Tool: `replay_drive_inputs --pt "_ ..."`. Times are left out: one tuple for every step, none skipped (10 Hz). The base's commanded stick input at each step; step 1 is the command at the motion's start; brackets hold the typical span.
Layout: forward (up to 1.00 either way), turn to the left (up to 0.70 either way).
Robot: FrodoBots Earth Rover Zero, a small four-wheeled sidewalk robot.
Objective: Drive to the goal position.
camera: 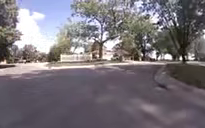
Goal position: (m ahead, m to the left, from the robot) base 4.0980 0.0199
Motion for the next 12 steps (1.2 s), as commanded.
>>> replay_drive_inputs --pt "1.00 0.00" --pt "1.00 0.00" --pt "1.00 0.00" --pt "1.00 0.00" --pt "1.00 0.00" --pt "1.00 0.00" --pt "1.00 0.00" --pt "1.00 0.00" --pt "1.00 0.00" --pt "1.00 -0.05" --pt "1.00 -0.25" --pt "1.00 -0.38"
